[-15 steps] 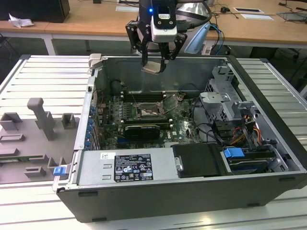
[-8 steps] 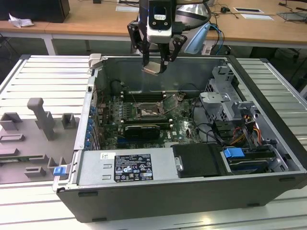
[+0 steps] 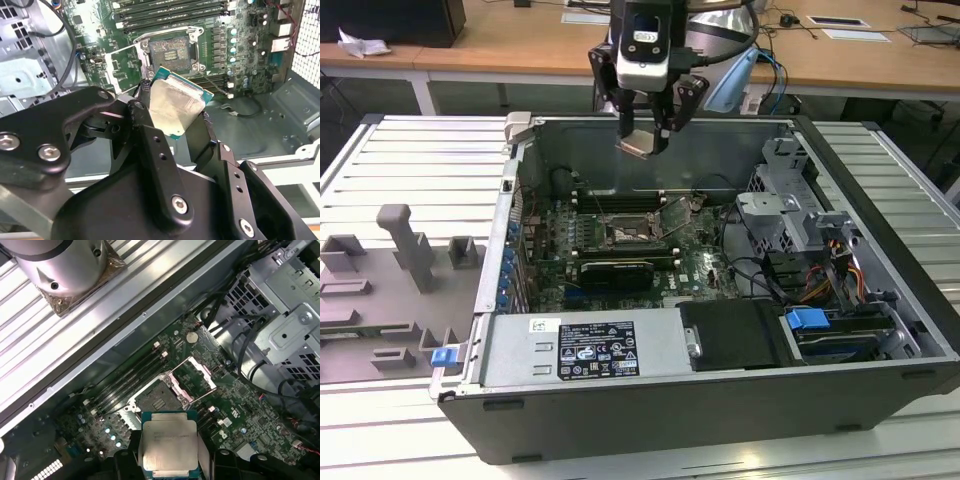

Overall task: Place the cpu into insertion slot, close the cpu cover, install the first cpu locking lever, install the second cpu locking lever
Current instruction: 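Place the cpu into insertion slot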

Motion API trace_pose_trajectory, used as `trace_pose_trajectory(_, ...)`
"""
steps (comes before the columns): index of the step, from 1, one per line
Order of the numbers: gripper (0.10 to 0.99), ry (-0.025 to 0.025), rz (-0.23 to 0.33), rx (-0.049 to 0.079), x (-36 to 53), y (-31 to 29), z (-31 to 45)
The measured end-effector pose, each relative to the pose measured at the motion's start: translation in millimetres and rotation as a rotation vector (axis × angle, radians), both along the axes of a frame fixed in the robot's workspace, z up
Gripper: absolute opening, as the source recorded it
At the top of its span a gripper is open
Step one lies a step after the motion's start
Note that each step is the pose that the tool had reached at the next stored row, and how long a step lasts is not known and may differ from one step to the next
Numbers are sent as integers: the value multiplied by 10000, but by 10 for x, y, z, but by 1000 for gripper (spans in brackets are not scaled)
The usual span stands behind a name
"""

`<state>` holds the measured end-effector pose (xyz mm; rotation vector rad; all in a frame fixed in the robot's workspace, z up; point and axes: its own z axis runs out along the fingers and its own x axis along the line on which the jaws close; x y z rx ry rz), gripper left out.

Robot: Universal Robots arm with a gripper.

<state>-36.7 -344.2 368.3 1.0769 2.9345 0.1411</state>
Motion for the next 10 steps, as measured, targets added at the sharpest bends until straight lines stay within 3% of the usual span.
trace_pose_trajectory(10,529,0,-1361,0,0,0,-11)
